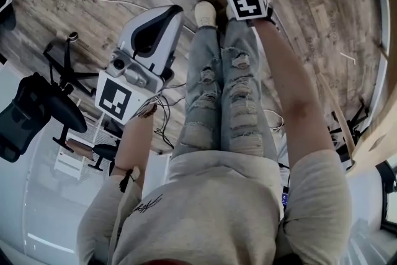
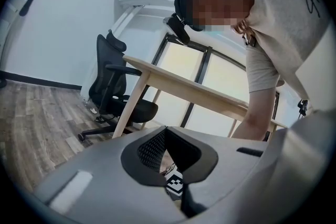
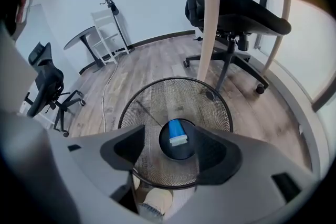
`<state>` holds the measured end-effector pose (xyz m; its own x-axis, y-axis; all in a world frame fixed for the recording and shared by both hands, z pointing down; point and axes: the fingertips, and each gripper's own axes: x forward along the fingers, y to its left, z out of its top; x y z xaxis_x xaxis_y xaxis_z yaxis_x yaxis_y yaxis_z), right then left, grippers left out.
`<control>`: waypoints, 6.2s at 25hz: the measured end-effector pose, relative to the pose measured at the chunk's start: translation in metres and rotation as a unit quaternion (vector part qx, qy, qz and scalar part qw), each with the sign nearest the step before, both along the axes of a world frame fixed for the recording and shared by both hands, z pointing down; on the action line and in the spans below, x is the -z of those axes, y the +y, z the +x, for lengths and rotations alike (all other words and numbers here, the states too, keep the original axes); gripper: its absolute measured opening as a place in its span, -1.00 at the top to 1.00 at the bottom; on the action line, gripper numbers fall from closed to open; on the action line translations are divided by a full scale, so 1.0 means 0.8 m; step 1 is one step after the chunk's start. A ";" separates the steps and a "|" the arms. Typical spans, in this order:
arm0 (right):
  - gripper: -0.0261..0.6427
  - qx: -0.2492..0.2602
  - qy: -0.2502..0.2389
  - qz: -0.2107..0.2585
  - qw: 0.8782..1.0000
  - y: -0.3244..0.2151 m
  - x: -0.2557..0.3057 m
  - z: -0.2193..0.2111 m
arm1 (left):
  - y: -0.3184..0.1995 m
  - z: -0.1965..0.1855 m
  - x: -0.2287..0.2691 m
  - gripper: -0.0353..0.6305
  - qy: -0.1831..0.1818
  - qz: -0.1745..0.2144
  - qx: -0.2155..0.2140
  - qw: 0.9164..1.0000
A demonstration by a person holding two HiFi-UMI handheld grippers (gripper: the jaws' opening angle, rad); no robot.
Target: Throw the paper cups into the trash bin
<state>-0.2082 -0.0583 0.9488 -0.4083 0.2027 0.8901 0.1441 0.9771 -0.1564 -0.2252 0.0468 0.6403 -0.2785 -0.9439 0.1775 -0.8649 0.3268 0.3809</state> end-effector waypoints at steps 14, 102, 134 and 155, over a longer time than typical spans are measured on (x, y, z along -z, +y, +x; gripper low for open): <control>0.10 0.016 -0.043 -0.005 0.999 0.005 0.075 -0.031 | -0.012 -0.013 0.046 0.88 -0.010 0.016 0.004 1.000; 0.13 0.054 -0.387 -0.087 0.916 0.033 0.682 -0.070 | 0.027 -0.013 0.374 0.88 -0.155 0.019 0.053 0.986; 0.83 0.068 -0.473 -0.123 0.870 0.029 0.782 -0.047 | 0.012 -0.011 0.437 0.88 -0.213 0.039 0.047 0.975; 0.90 0.092 -0.476 -0.110 0.868 0.040 0.790 -0.046 | 0.024 -0.015 0.435 0.88 -0.209 0.029 0.054 0.976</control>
<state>-0.2452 -0.0262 0.3169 -0.8805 0.4637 0.0988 0.4598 0.8859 -0.0606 -0.2375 0.0663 0.2920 -0.4134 -0.9102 -0.0255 -0.9105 0.4129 0.0218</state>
